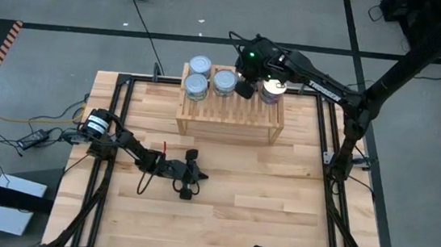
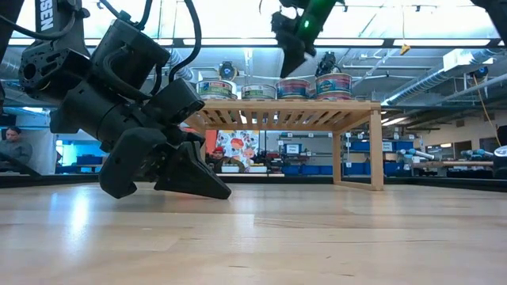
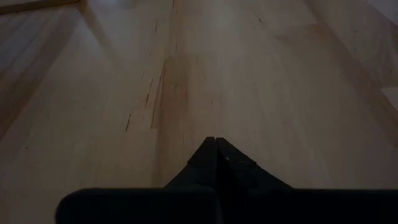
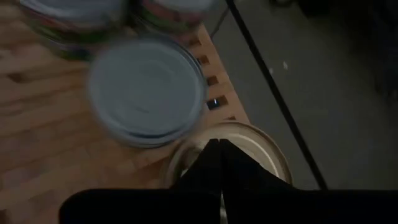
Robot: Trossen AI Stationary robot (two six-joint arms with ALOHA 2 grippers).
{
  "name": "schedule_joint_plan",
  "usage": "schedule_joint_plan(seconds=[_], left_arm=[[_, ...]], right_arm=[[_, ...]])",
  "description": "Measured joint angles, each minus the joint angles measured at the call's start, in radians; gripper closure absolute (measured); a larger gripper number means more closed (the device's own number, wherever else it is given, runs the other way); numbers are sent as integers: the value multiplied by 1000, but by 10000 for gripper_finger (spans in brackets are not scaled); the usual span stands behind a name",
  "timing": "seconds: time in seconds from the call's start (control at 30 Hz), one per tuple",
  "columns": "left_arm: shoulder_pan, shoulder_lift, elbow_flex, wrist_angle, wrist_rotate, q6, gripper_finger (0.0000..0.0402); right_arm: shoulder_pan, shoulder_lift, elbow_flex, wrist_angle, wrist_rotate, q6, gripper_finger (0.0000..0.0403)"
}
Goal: Stack canned seafood by type on shelf
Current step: Return to Home Position
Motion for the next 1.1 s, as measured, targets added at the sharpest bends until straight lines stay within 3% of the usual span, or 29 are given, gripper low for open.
schedule_joint_plan(seconds=[0.23,0.47,0.7,0.87,1.1], left_arm=[[-22,-14,-2,9,34,19,398],[-50,-103,-27,33,34,29,398],[-50,-116,-30,61,30,30,398],[-47,-116,-30,72,29,30,398],[-47,-116,-30,78,29,30,398]], right_arm=[[74,-86,-24,5,11,-5,400],[146,-142,-222,184,-19,13,401],[168,-136,-386,485,150,-21,402],[150,-136,-393,616,156,-28,402],[110,-102,-386,570,87,49,402]])
